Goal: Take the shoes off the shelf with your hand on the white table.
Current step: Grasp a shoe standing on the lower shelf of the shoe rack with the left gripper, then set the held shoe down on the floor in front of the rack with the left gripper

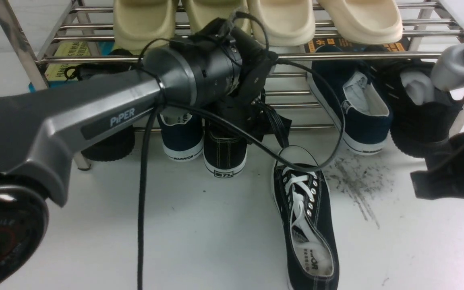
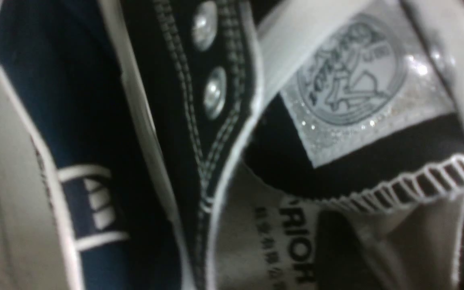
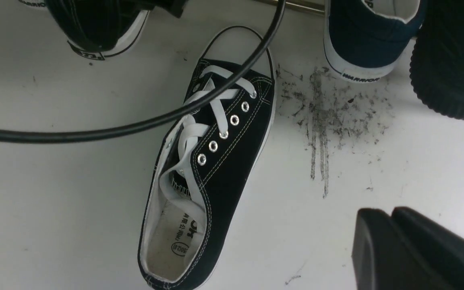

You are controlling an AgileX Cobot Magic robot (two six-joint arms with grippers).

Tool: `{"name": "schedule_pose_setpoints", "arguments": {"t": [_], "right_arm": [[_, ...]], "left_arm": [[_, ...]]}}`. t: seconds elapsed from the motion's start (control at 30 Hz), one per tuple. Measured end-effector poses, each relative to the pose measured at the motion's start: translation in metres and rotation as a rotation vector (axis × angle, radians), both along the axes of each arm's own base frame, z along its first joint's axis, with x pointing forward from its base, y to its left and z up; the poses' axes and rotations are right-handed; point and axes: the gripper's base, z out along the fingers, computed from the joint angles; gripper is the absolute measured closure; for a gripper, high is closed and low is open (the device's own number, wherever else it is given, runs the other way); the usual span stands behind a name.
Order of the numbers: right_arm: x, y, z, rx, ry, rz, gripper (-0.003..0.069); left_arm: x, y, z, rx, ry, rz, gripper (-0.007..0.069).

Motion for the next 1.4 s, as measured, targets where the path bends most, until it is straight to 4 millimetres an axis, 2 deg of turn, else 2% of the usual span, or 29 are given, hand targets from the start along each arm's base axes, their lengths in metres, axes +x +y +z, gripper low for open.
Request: {"name": "schedule_pose_setpoints", "arguments": {"t": [0.03, 0.1, 0.17, 0.27, 0.37, 0.4, 0.5, 0.6, 0.7, 0.73, 0.77, 0.8, 0.9, 1.13, 1.4], "right_arm": [[0.000, 0.000, 0.000, 0.000, 0.000, 0.000, 0.0588], [0.000, 0.000, 0.000, 0.002, 0.000, -0.001, 0.0583], [0.000, 0.000, 0.000, 0.002, 0.000, -0.001, 0.0581], [0.000, 0.000, 0.000, 0.000, -0.002, -0.002, 0.0577], [0.001, -0.001, 0.000, -0.005, -0.008, -0.003, 0.0571], [0.001, -0.001, 0.000, -0.006, -0.009, -0.003, 0.0571], [0.002, -0.002, 0.001, -0.025, -0.024, -0.009, 0.0567], [0.003, -0.004, 0.001, -0.041, -0.035, -0.014, 0.0563], [0.003, -0.004, 0.001, -0.048, -0.035, -0.017, 0.0559], [0.003, -0.004, 0.001, -0.048, -0.035, -0.017, 0.0559], [0.002, -0.005, 0.001, -0.051, -0.032, -0.019, 0.0558], [0.002, -0.005, 0.001, -0.051, -0.032, -0.019, 0.0558], [0.002, -0.005, 0.001, -0.056, -0.028, -0.022, 0.0557], [0.002, -0.005, 0.001, -0.060, -0.028, -0.025, 0.0555], [0.002, -0.005, 0.001, -0.058, -0.025, -0.024, 0.0547]], "left_arm": [[0.000, 0.000, 0.000, -0.008, 0.004, 0.011, 0.0440], [-0.002, -0.001, 0.002, -0.024, 0.014, 0.024, 0.0560], [-0.005, 0.000, 0.005, -0.032, 0.032, 0.038, 0.0601], [-0.020, 0.004, 0.021, -0.032, 0.083, 0.058, 0.0613], [-0.047, 0.000, 0.045, -0.058, 0.118, 0.040, 0.0613], [-0.048, 0.000, 0.047, -0.061, 0.120, 0.041, 0.0613], [-0.081, -0.011, 0.070, -0.103, 0.143, -0.007, 0.0613], [-0.105, -0.022, 0.077, -0.118, 0.178, -0.039, 0.0613], [-0.122, -0.031, 0.069, -0.087, 0.217, -0.050, 0.0613], [-0.122, -0.031, 0.068, -0.085, 0.219, -0.046, 0.0613], [-0.129, -0.032, 0.059, -0.062, 0.244, -0.031, 0.0613], [-0.130, -0.032, 0.058, -0.062, 0.249, -0.024, 0.0613], [-0.136, -0.030, 0.037, -0.034, 0.283, 0.040, 0.0610], [-0.135, -0.025, -0.003, -0.076, 0.243, 0.111, 0.0608], [-0.133, -0.029, -0.016, -0.159, 0.188, 0.079, 0.0606]]}}
